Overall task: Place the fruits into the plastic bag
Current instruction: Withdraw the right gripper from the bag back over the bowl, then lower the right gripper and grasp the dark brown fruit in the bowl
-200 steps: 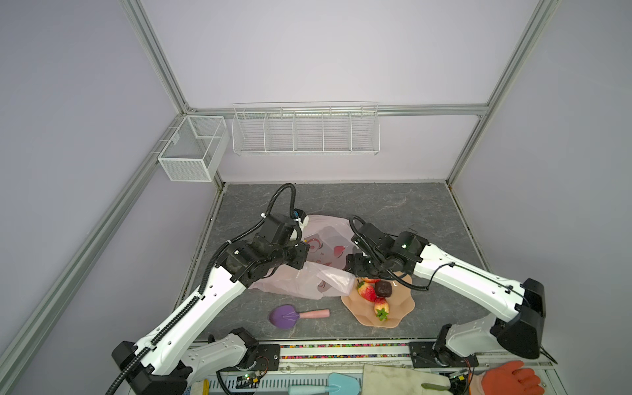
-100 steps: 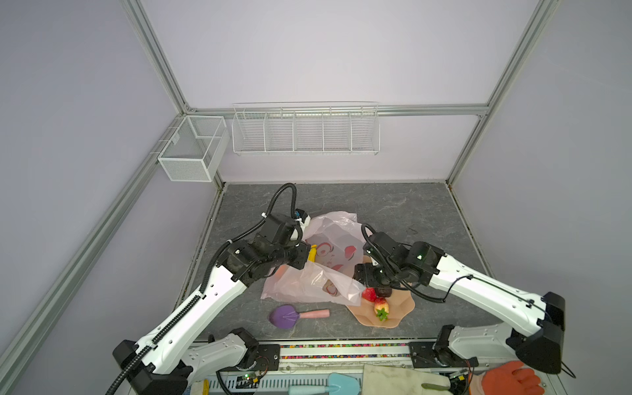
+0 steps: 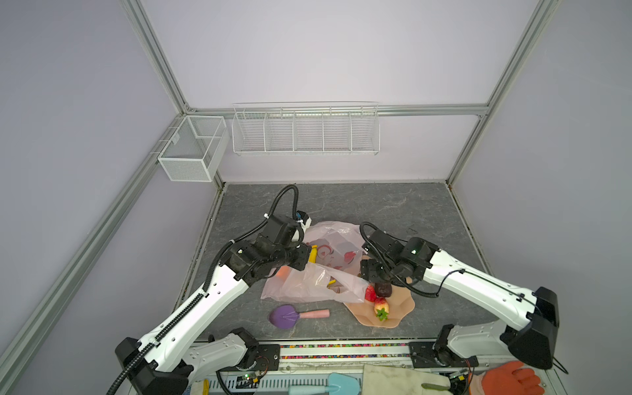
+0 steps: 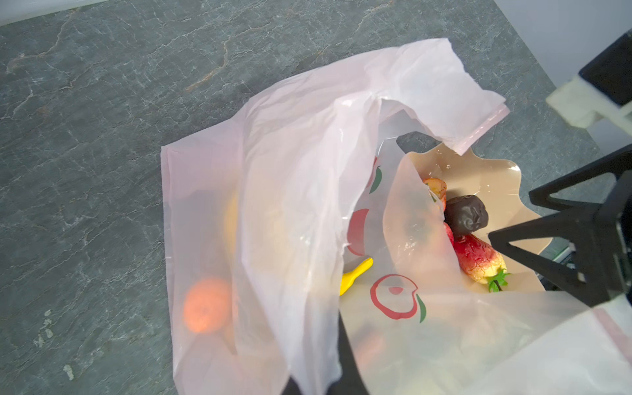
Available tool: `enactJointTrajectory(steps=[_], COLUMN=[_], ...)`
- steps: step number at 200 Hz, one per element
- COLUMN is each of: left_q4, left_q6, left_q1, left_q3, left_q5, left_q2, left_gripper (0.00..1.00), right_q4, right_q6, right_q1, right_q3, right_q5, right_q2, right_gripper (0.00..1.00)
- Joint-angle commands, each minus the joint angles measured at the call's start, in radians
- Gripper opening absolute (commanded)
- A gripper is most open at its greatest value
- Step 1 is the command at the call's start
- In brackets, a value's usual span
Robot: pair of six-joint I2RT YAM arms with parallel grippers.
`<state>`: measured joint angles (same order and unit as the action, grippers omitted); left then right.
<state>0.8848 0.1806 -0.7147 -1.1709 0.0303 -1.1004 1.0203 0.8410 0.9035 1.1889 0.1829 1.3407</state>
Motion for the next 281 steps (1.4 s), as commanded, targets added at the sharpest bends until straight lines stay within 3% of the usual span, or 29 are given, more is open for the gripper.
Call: enactJointTrajectory(steps=[1,74,129,167,208,281], left_q4=[0.0,-0.025,-0.022,-0.017,-0.021,-0.021], left_q6=[-0.013,0.0,-0.003,-0.003,-0.008,-0.007], left_q1=[0.0,0.0,0.0,0.0,0.0,0.0], left_q3=[0.015,0.032,0.037,0.042,0.035,0.031], left_q5=[-0.009,0.018,0.013,0.002,0.007,0.015], left_q2=[-0.001,-0.004,0.005,0.016,0.009,0.003], left_gripper=[0.0,0.0,0.0,0.0,0.0,0.0], right_q4=[-0.054,-0.443,-0.382,-0.076,0.119,-0.029], right_q6=[-0.057,0.033,0.103,0.116,0.111,0.077], right_q1=[-0.012,-0.039,-0.068,-0.087,-0.107,-0.114], right_q3=[-0.013,-0.037,-0.003,0.001,-0.135,-0.26], right_q5=[-0.043,-0.174,-0.006,0.101,0.061,-0.033], right_q2=[-0.042,-0.117,-0.12,-0.177,-0.236,-0.152], right_gripper=[0.9,0.92,0.92,0.92,0.9,0.89])
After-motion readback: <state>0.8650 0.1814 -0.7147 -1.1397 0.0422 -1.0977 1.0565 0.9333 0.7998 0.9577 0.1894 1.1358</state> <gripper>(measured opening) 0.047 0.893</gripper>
